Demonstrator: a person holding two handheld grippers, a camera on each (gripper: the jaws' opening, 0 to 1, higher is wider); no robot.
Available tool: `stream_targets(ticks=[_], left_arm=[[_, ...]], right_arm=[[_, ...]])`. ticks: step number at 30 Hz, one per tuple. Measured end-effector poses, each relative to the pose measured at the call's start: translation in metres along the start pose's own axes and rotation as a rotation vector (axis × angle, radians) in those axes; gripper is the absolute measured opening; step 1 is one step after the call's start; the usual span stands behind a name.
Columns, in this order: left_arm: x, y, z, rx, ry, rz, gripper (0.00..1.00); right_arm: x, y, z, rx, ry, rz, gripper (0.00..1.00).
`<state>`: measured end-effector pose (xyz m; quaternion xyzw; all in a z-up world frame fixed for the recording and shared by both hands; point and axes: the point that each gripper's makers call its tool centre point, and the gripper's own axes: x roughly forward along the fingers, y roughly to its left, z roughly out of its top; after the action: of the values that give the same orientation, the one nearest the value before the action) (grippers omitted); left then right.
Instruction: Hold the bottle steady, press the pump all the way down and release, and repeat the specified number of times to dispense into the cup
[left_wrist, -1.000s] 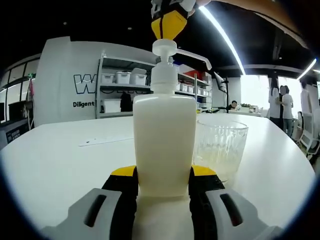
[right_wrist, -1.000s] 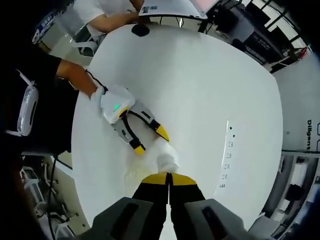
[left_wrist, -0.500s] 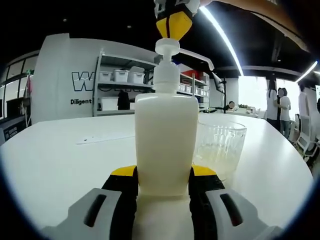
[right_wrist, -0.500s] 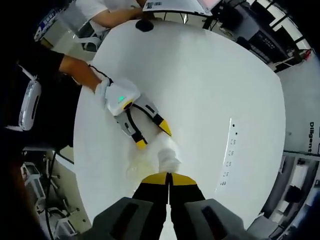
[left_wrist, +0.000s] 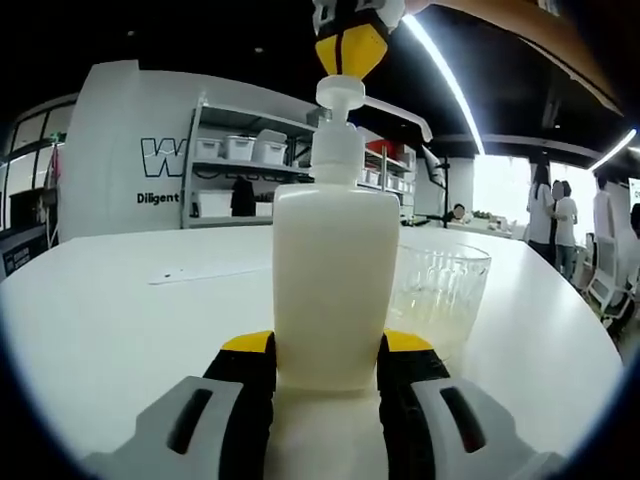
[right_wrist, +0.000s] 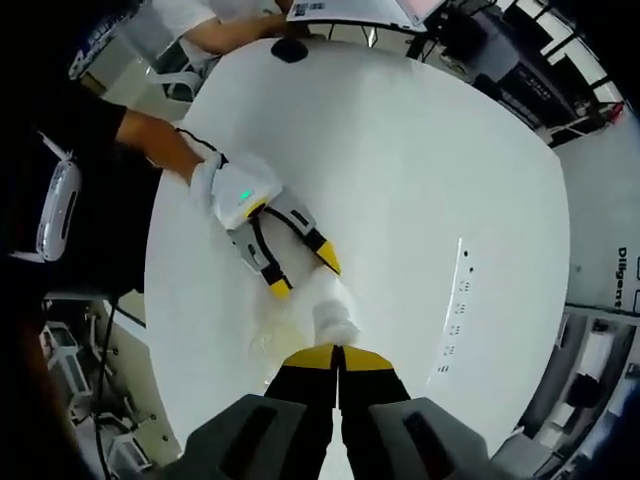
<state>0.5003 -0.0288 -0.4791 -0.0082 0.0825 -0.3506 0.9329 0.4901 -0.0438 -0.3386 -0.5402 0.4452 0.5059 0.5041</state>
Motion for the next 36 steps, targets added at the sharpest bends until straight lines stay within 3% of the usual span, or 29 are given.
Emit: stream_targets(ticks=[3, 5, 16, 36], left_arm=[[0.0004, 0.0012, 0.0001, -0.002, 0.001, -0.002, 0.39], [0.0001, 0.0022, 0.0001, -0.002, 0.003, -0.004, 0.39], [-0.0014, 0.0045, 0.0006, -0.004, 0.008, -0.009, 0.39], [-0.0015, 0.0046, 0.0005, -0.010, 0.013, -0.010, 0.39]], right_arm=[[0.0000, -0.0004, 0.0004, 0.014, 0.005, 0.009, 0.00], [0.0002, -0.0009, 0.0012, 0.072, 0.005, 0.025, 0.00], [0.0001, -0.0017, 0.0024, 0.073, 0.047, 0.020, 0.00], [0.0000, 0.0005, 0.0010, 0.116, 0.054, 0.009, 0.00]])
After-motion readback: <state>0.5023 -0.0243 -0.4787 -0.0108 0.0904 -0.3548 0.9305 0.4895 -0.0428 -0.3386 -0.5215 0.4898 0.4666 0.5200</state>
